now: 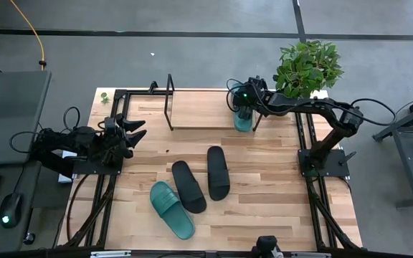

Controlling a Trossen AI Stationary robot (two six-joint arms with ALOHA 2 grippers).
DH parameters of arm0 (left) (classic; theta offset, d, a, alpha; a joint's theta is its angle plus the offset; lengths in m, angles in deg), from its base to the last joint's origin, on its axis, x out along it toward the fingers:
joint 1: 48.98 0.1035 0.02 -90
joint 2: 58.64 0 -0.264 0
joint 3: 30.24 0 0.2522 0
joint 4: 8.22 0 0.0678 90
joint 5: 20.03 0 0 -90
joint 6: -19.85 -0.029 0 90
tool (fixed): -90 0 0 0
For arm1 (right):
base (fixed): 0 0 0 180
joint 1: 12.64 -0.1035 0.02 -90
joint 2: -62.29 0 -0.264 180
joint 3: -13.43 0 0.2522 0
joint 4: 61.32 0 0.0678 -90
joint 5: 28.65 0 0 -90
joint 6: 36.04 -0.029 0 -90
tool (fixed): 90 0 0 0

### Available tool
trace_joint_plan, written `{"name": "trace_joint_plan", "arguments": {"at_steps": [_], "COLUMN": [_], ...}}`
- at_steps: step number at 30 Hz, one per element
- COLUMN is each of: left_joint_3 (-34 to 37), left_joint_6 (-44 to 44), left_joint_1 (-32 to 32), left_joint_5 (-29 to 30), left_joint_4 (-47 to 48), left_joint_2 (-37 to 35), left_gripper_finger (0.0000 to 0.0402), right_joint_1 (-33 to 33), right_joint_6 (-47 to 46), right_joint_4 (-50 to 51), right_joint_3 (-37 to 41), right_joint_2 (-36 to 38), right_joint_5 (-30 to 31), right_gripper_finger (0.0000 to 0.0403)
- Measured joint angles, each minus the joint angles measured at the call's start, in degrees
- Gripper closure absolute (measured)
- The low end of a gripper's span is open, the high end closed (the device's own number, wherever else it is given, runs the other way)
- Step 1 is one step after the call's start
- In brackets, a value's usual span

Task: Pick and place slides into the shelf
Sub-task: Put the right green slide on the shelf

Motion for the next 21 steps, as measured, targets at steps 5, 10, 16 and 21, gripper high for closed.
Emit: {"name": "trace_joint_plan", "arguments": {"at_steps": [5,10,16,21], "left_joint_3": [0.0,0.0,0.0,0.0], "left_joint_6": [-0.02,-0.02,0.0,0.0], "left_joint_1": [0.0,0.0,0.0,0.0], "left_joint_5": [0.0,0.0,0.0,0.02], "left_joint_4": [0.0,0.0,-0.02,-0.02], "left_joint_2": [0.0,0.0,0.0,0.0], "left_gripper_finger": [0.0186,0.0186,0.0186,0.0186], "right_joint_1": [0.02,0.65,1.64,1.64], "right_joint_6": [1.41,1.41,1.24,1.41], "right_joint_4": [-0.43,-0.43,-0.42,-0.42], "right_joint_3": [0.0,0.0,0.0,0.0], "right_joint_2": [0.0,0.0,0.0,0.0], "right_joint_5": [0.04,0.29,-0.42,-0.46], "right_gripper_finger": [0.0402,0.0402,0.0402,0.0402]}}
